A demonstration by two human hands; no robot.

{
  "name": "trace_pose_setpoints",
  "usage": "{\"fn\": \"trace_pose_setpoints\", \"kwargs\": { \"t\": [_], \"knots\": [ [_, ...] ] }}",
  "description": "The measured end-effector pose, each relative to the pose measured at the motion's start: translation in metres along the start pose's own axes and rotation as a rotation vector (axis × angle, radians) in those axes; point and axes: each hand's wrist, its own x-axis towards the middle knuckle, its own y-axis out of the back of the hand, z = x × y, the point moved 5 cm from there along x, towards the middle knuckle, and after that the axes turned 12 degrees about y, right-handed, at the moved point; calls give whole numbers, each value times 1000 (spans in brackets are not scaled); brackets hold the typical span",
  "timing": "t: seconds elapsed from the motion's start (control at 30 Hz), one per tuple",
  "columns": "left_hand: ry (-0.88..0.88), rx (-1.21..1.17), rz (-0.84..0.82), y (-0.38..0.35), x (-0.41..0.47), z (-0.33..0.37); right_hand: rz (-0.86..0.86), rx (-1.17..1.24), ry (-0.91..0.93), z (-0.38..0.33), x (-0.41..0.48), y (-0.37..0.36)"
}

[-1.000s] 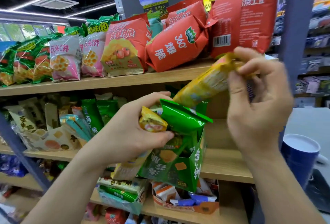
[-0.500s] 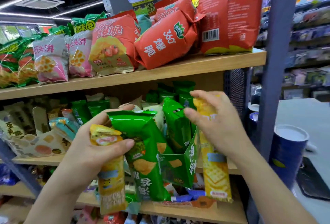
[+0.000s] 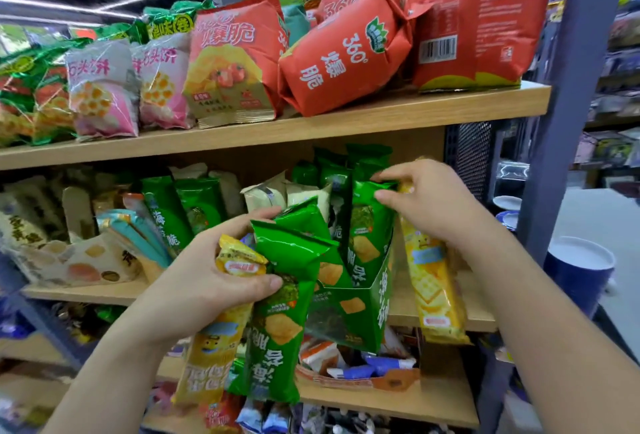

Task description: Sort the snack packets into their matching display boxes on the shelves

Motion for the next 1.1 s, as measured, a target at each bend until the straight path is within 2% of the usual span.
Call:
{"fn": "trace_pose_setpoints", "kwargs": {
  "t": [0.17, 0.3, 0.37, 0.43, 0.53, 0.6, 0.63, 0.7, 0.83, 0.97, 1.1],
  "knots": [
    [39, 76, -136, -25, 24, 19, -146, -271, 130, -11, 9, -19],
    [85, 187, -156, -41, 49, 33, -215, -345, 126, -5, 12, -19],
    [130, 184, -160, -43, 55, 35, -254, -305, 132, 2, 11, -20],
    [156, 140, -165, -41, 57, 34, -187, -181, 113, 9, 4, -21],
    [117, 66, -182, -35, 54, 29, 160, 65, 87, 11, -20, -4],
    [28, -11, -133, -25, 47, 29, 310, 200, 110, 0, -43, 7],
    [-22, -58, -90, -18, 42, 28, 314, 241, 120, -8, -55, 7],
    [-92, -149, -18, 1, 28, 20, 208, 272, 142, -26, -76, -5],
    [-8, -197, 96, 35, 11, -21, -55, 80, 125, -41, -92, -56],
    [157, -181, 237, 43, 10, -57, -43, -121, 15, -37, -84, -70],
    [175, -191, 173, 34, 16, -69, 17, -264, -68, -25, -81, -62]
  ]
}}
